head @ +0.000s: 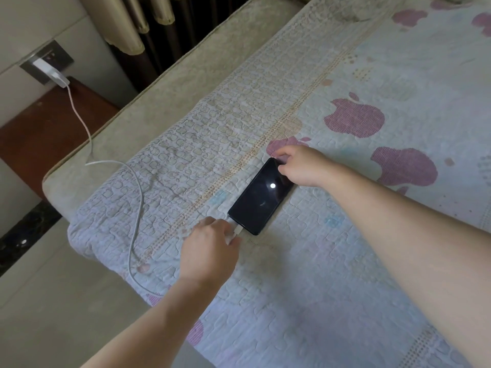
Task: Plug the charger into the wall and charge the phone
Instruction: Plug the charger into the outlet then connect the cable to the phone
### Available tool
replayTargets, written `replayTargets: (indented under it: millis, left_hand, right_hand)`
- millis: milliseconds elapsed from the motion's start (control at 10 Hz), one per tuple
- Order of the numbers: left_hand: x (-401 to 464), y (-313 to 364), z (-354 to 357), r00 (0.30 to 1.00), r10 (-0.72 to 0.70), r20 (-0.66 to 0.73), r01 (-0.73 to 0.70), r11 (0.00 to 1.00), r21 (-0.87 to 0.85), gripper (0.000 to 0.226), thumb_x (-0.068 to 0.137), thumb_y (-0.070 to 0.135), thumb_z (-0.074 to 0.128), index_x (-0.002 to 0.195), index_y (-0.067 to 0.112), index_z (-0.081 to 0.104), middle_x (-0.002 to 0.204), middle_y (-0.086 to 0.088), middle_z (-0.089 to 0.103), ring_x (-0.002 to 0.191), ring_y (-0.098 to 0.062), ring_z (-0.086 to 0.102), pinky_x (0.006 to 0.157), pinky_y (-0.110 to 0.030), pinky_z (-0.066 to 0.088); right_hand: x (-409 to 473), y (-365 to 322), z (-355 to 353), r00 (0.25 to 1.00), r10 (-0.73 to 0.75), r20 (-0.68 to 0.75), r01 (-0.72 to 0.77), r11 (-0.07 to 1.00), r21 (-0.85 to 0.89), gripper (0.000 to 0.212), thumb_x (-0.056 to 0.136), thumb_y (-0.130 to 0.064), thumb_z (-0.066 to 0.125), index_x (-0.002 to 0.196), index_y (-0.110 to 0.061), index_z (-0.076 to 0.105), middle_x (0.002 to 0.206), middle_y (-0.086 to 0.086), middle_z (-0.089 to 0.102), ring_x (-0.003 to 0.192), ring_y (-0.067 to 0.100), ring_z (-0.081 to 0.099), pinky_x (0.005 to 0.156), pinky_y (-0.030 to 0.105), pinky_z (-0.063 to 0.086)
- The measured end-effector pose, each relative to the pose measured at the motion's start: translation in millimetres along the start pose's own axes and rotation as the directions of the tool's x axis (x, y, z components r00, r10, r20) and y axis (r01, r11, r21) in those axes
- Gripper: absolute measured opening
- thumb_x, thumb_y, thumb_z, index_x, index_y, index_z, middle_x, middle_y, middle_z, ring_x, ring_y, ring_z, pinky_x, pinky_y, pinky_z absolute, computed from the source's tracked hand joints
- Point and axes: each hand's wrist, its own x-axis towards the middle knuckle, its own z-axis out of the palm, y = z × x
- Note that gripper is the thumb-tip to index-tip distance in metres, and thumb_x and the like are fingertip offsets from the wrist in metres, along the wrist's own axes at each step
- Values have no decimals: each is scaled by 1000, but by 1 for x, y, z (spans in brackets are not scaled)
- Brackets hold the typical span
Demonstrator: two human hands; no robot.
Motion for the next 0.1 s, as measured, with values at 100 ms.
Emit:
replayTargets:
  millis: [100]
  left_hand:
    - [-5, 0, -8, 999, 24, -43, -23, 999, 24, 28, 89, 37, 69, 111, 19, 72, 113, 3, 67, 100, -23, 64, 81, -38, 55]
  right_hand:
    - [-14, -1, -4, 999, -27, -37, 25, 998, -54, 52, 93, -23, 55, 144, -30, 48, 145, 0, 53, 115, 18, 53, 80, 25, 39]
